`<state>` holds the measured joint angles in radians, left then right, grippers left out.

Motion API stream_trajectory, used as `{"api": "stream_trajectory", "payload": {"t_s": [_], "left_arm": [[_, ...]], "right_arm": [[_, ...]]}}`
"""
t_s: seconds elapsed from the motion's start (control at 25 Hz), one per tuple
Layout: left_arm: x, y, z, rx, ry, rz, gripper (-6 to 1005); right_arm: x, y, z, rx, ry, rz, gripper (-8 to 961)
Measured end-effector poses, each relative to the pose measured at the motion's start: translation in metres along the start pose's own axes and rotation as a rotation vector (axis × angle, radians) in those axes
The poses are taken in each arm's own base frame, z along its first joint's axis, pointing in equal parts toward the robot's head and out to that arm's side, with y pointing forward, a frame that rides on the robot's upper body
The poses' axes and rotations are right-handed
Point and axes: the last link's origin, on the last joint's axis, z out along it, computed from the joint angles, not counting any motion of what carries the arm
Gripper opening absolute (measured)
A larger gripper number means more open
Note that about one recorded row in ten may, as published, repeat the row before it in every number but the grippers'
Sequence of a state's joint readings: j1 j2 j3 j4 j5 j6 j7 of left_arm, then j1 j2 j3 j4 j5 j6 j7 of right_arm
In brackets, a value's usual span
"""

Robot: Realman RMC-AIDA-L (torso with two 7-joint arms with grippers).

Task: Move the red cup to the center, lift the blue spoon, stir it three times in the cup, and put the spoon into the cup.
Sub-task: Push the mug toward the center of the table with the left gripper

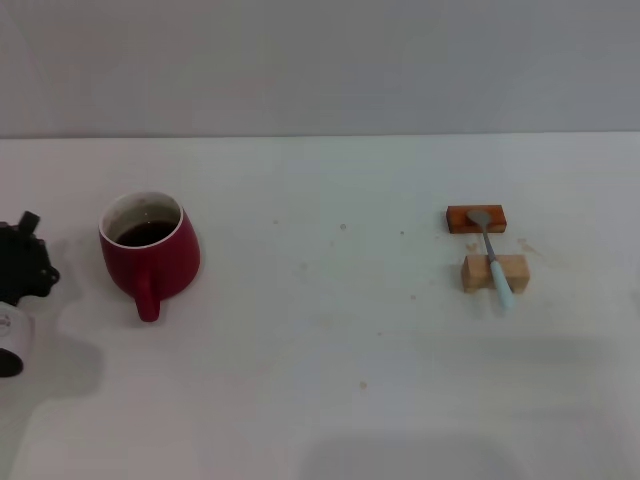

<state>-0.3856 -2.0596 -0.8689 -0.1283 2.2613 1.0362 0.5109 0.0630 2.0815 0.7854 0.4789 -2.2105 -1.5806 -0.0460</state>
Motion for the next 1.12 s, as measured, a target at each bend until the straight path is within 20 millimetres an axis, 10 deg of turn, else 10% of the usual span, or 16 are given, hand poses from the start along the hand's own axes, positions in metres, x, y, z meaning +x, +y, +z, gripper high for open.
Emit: {"api": "stream_trajectory", "payload": {"t_s": [1.12], "left_arm": [[0.026, 0.022, 0.024, -0.163, 0.092, 0.153, -1]], "right_arm": [[-0.001, 0.001, 0.003, -0.004, -0.01, 0.001, 826]]}}
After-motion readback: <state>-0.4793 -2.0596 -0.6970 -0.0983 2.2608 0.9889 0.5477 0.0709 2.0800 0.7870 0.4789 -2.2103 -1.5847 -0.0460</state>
